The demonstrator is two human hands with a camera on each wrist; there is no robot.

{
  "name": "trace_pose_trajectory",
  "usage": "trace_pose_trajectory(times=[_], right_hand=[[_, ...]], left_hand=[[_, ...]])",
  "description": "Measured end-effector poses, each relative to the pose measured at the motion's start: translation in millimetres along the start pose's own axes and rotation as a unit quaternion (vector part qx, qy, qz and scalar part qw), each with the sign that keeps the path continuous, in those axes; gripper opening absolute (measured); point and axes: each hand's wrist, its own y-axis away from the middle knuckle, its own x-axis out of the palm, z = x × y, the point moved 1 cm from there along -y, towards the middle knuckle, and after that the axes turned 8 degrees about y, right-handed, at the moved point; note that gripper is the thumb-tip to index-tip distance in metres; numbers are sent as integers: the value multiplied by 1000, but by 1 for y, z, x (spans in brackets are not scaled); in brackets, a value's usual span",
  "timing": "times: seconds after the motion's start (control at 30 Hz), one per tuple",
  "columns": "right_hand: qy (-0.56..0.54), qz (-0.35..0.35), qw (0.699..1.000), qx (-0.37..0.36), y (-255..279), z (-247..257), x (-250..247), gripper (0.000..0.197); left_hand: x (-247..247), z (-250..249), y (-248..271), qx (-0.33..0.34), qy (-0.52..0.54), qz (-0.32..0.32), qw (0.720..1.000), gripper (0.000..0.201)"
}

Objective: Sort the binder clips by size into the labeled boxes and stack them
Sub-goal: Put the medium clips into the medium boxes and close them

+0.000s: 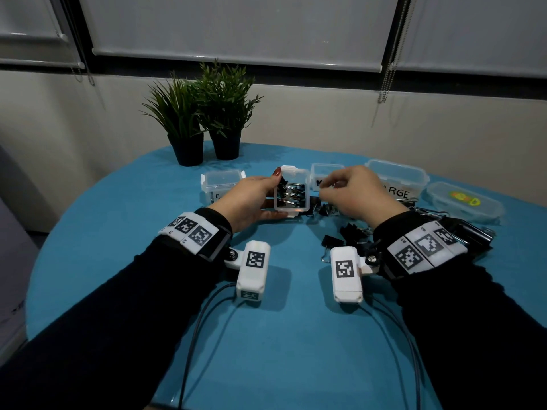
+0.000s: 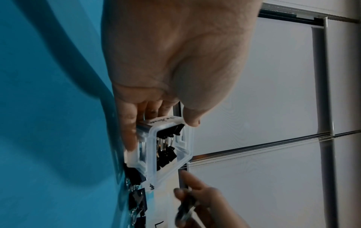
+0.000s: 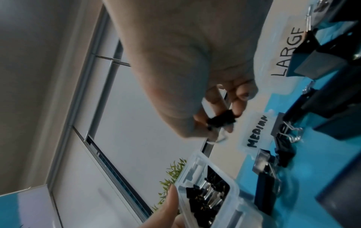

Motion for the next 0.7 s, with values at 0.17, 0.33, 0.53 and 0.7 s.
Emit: trace_pose_trajectory(times=[0.17, 0.33, 0.53, 0.7], right_hand=[[-218, -100, 969, -55, -2, 2, -4, 4], [-298, -95, 941, -130, 1, 7, -1, 13], [-175, -121, 965, -155, -1, 6, 12, 15], [-90, -142, 974, -151, -2, 7, 10, 14]], left_hand=[[-2, 1, -2, -4, 10, -5, 1000, 33], [0, 1, 1, -13, 13, 7, 1000, 38], [5, 0, 6, -7, 0, 33, 999, 36], [5, 0, 7, 5, -39, 51, 998, 43]])
